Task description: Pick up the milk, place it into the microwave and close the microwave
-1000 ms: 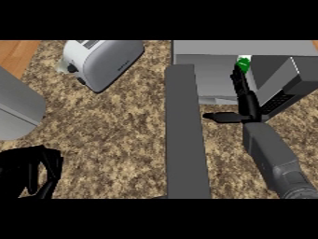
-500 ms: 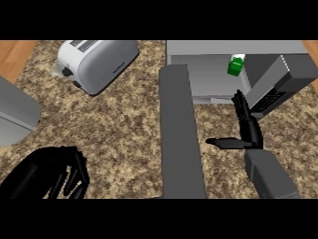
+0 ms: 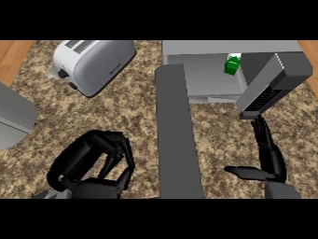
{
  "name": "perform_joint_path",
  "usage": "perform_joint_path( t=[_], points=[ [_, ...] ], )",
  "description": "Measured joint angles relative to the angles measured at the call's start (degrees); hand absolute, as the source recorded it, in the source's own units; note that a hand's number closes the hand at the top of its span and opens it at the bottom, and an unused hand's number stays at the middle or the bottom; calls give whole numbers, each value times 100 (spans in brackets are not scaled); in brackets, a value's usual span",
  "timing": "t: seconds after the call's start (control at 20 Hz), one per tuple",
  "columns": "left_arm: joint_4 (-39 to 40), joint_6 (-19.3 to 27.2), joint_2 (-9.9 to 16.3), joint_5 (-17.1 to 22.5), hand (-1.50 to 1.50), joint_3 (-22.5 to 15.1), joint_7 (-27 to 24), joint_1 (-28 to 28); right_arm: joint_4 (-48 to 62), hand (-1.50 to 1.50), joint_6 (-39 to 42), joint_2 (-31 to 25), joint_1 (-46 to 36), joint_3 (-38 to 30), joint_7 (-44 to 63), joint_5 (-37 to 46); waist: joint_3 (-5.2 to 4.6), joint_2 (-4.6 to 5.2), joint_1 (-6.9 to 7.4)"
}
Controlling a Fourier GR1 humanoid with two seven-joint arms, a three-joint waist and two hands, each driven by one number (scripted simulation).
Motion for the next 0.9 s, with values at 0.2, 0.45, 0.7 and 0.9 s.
perform_joint_path(
  t=[0.2,0.45,0.7,0.9],
  points=[
    [846,252,-1,-440,150,-486,-367,-386,-947,-150,218,6,816,147,120,-119,-3,10,-22],
    [1987,867,7,-869,150,-1234,-970,-787,-2029,-150,479,-142,1577,271,241,-220,-3,24,-24],
    [3296,1942,21,-1003,150,-2010,-1720,-1220,-3056,-150,806,-342,2202,405,408,-313,-5,40,-60],
    [4189,2884,22,-650,150,-2516,-2369,-1687,-3720,-150,1154,-466,2481,440,650,-646,-8,63,-151]
  ],
)
